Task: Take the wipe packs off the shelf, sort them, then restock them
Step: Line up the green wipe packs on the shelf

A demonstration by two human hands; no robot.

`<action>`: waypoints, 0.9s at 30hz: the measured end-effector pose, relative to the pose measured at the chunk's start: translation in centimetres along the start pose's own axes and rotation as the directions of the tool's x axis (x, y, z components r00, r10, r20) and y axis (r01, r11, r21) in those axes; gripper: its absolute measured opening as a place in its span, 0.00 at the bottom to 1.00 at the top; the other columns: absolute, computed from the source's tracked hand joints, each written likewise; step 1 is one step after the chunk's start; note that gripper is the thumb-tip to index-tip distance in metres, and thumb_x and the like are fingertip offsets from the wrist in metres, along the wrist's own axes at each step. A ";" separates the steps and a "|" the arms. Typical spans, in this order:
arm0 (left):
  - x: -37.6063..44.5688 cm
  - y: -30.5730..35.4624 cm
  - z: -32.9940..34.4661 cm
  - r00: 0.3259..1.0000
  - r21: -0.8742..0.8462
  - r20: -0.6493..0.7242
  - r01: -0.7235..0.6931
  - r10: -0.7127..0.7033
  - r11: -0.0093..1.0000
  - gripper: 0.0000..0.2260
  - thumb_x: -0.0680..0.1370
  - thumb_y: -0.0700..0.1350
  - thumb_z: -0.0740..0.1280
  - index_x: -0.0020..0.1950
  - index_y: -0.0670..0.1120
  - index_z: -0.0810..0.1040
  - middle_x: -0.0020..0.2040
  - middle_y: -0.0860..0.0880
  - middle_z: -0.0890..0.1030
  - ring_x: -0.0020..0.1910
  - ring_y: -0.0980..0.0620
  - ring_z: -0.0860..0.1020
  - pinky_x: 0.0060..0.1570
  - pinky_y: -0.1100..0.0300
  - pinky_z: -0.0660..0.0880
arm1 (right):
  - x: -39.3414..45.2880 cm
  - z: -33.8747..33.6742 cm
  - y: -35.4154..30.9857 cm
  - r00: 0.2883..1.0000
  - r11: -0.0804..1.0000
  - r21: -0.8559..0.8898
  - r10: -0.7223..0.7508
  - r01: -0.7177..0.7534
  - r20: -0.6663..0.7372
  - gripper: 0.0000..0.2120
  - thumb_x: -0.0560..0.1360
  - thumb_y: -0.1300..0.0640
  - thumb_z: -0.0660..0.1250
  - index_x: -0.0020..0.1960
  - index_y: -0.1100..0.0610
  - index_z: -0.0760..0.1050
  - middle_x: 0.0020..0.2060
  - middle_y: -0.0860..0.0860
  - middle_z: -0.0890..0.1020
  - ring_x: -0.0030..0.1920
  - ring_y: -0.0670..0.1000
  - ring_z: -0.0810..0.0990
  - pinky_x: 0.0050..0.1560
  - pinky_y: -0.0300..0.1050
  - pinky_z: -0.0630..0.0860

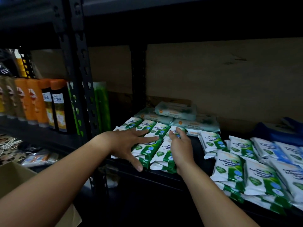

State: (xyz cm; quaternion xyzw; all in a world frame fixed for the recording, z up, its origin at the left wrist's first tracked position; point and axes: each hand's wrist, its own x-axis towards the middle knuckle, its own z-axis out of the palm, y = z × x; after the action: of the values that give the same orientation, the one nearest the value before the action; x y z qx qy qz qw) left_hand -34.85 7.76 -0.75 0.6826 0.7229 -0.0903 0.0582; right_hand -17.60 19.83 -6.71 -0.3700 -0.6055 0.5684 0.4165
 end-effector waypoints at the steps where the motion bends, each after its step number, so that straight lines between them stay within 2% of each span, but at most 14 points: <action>1: 0.0 0.0 -0.1 1.000 0.002 0.000 0.003 -0.003 1.000 0.48 0.63 0.76 0.69 0.70 0.81 0.37 0.81 0.61 0.37 0.81 0.52 0.41 0.75 0.33 0.54 | 0.0 0.1 0.0 1.000 1.000 -0.001 0.000 0.000 -0.009 0.23 0.83 0.47 0.63 0.77 0.46 0.66 0.81 0.49 0.57 0.79 0.55 0.57 0.76 0.62 0.60; 3: 0.0 0.0 0.0 1.000 0.003 -0.004 0.010 -0.010 1.000 0.47 0.64 0.76 0.69 0.70 0.81 0.37 0.81 0.61 0.37 0.81 0.51 0.40 0.74 0.30 0.51 | -0.2 0.1 -0.1 1.000 1.000 -0.010 -0.010 0.010 -0.024 0.23 0.82 0.47 0.64 0.76 0.45 0.66 0.80 0.49 0.57 0.79 0.55 0.57 0.76 0.62 0.60; 5: -0.3 0.1 0.3 1.000 -0.026 0.001 0.022 -0.022 0.999 0.46 0.66 0.76 0.69 0.70 0.81 0.36 0.80 0.62 0.35 0.81 0.49 0.37 0.73 0.27 0.45 | -0.5 0.0 0.0 0.999 1.000 -0.003 -0.028 0.028 -0.031 0.23 0.82 0.46 0.64 0.76 0.44 0.67 0.80 0.48 0.57 0.79 0.55 0.57 0.76 0.63 0.60; 9: -0.6 0.3 0.7 0.998 -0.135 -0.029 0.043 -0.048 0.990 0.48 0.65 0.75 0.70 0.70 0.81 0.36 0.79 0.63 0.33 0.79 0.50 0.31 0.72 0.29 0.34 | -1.2 -0.2 0.0 0.999 0.998 0.041 -0.046 0.047 -0.011 0.25 0.82 0.42 0.63 0.77 0.38 0.63 0.81 0.45 0.53 0.80 0.53 0.54 0.76 0.64 0.58; 14: 0.1 0.7 1.0 0.997 -0.086 -0.016 0.075 -0.077 0.993 0.45 0.64 0.79 0.64 0.69 0.81 0.36 0.79 0.63 0.33 0.79 0.50 0.32 0.71 0.28 0.35 | -1.1 0.0 -0.5 0.995 0.986 -0.163 -0.013 0.029 0.099 0.32 0.82 0.38 0.59 0.80 0.35 0.46 0.81 0.46 0.36 0.80 0.60 0.36 0.77 0.64 0.45; 18: 0.1 0.8 0.8 0.997 -0.100 -0.001 0.083 -0.083 0.992 0.44 0.64 0.79 0.64 0.70 0.81 0.38 0.79 0.64 0.35 0.80 0.52 0.33 0.72 0.28 0.36 | -1.2 0.2 -0.9 0.990 0.955 -0.296 0.040 0.003 0.139 0.35 0.82 0.40 0.61 0.82 0.39 0.45 0.81 0.48 0.35 0.79 0.63 0.35 0.77 0.63 0.44; 21: -0.1 0.9 0.5 0.997 -0.105 0.020 0.080 -0.079 0.991 0.45 0.64 0.79 0.65 0.70 0.81 0.38 0.79 0.65 0.34 0.79 0.52 0.33 0.72 0.28 0.36 | -1.1 -0.1 -1.1 0.988 0.956 -0.292 0.063 -0.019 0.141 0.34 0.82 0.41 0.61 0.82 0.42 0.48 0.81 0.48 0.38 0.80 0.63 0.37 0.78 0.62 0.43; 23: -0.2 0.9 0.2 0.997 -0.112 0.041 0.071 -0.067 0.991 0.47 0.60 0.81 0.64 0.70 0.81 0.37 0.79 0.65 0.34 0.79 0.53 0.33 0.71 0.27 0.36 | -1.1 -0.2 -1.4 0.994 0.958 -0.287 0.035 -0.003 0.106 0.31 0.83 0.43 0.61 0.81 0.45 0.53 0.82 0.51 0.46 0.81 0.61 0.43 0.79 0.62 0.44; 25: -0.3 0.9 -0.3 0.999 -0.185 0.023 0.053 -0.050 0.981 0.47 0.58 0.83 0.62 0.69 0.82 0.38 0.80 0.64 0.36 0.79 0.52 0.34 0.73 0.29 0.36 | -1.1 -0.6 -2.0 0.997 0.960 -0.276 -0.022 0.041 0.072 0.27 0.82 0.47 0.62 0.79 0.46 0.58 0.80 0.53 0.57 0.79 0.59 0.55 0.77 0.62 0.53; 27: 0.0 1.4 -0.8 0.997 -0.279 -0.069 0.010 -0.030 0.960 0.43 0.59 0.85 0.57 0.70 0.82 0.40 0.81 0.62 0.40 0.80 0.52 0.35 0.74 0.34 0.34 | -1.3 -1.5 -3.4 0.996 0.954 -0.290 -0.066 0.082 0.064 0.25 0.82 0.52 0.63 0.77 0.48 0.62 0.77 0.53 0.63 0.71 0.58 0.67 0.69 0.52 0.66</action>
State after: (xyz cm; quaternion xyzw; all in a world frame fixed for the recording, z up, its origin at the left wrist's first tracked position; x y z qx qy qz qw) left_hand -33.43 7.98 -0.01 0.6631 0.7368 0.0364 0.1265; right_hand -15.61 18.98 -3.44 -0.3891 -0.7072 0.4666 0.3616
